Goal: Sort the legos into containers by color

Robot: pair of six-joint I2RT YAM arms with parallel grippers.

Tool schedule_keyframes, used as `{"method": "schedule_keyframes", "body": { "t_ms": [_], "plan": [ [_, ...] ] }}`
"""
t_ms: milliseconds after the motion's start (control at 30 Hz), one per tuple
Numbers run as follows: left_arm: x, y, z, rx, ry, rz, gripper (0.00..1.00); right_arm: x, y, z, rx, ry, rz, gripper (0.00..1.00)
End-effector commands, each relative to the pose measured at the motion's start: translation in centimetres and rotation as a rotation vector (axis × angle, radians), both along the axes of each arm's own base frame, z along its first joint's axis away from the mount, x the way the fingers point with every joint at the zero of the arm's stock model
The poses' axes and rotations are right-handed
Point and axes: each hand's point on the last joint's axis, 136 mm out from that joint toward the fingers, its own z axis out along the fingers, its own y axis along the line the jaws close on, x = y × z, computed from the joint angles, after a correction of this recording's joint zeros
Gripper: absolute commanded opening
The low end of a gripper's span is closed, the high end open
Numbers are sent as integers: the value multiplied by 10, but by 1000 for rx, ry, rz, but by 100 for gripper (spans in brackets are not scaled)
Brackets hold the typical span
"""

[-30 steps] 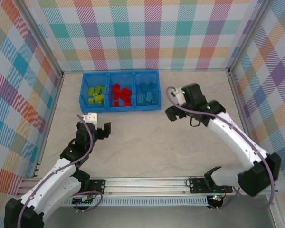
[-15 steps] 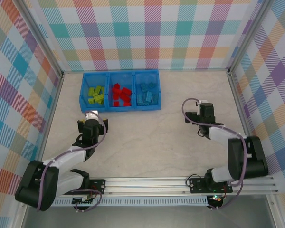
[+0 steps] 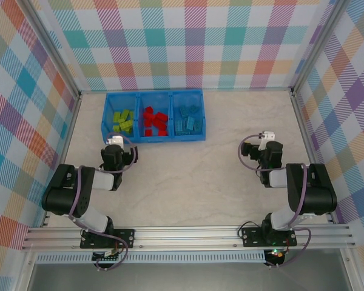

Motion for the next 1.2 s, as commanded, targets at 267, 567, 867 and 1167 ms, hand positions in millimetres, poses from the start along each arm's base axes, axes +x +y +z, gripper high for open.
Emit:
{"method": "schedule_keyframes", "body": {
  "t_ms": [267,567,867,1167],
  "plan": [
    [15,1,21,-60,-72,-20,100,-5,8,32,-5,-184,35,100],
    [15,0,21,-62,-71,-21,100,10,19,19,-7,-65,100,100],
    [16,0,22,-62,-71,-22,100,11,20,19,-4,-63,103,99],
    [15,0,21,-61,-70,-21,100,11,20,18,7,-54,109,100]
  ]
}}
